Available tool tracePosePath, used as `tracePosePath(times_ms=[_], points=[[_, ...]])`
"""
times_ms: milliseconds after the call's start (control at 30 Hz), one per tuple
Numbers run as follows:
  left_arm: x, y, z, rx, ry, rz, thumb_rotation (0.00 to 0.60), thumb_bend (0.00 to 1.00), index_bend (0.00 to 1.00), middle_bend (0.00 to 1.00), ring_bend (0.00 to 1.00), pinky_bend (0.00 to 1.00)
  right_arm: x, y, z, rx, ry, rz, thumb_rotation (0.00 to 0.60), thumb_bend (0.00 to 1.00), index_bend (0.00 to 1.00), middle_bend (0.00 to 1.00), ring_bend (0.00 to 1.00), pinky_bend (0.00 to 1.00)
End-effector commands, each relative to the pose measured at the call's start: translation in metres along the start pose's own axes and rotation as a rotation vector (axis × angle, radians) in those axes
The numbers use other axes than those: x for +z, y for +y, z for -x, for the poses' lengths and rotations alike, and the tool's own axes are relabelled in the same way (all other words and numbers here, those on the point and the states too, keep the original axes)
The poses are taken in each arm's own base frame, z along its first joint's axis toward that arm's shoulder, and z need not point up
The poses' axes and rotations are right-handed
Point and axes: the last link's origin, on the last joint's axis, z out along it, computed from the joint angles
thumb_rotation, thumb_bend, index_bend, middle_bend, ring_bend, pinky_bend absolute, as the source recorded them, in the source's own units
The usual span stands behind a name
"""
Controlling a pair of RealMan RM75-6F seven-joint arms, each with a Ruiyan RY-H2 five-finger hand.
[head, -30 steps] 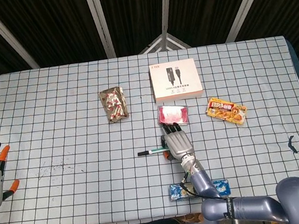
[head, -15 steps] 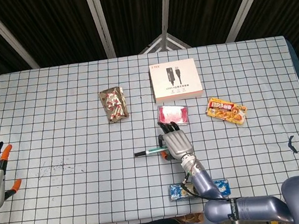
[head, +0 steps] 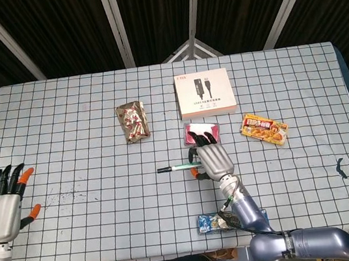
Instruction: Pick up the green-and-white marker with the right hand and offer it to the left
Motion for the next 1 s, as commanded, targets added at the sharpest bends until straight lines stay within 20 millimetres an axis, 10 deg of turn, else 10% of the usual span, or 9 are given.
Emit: tracePosePath(times_ms=[33,533,1000], points=[[0.012,0.056,0.000,-0.102,0.069,0.135,0.600,0.32,0.25,0.15,0.00,0.00,-0.014,-0.012,-0.032,-0.035,0.054,0.006,0.600,0.57,0.72,0.08,0.13,0.05],[0.034,0.178,0.003,-0.247,0.137,0.325,0.600,0.32,0.32,0.18,0.00,0.00,-0.031,-0.069,-0.050,-0.034,0.042,-0.026,0.600,0.57,0.73,0.08,0.14,0.05],[0.039,0.189,0.017,-0.264,0.174,0.312,0.600,0.32,0.36,0.19,0.00,0.00,-0.031,-0.078,-0.058,-0.025,0.047,-0.010,0.600,0.57,0.74,0.08,0.14,0.05]])
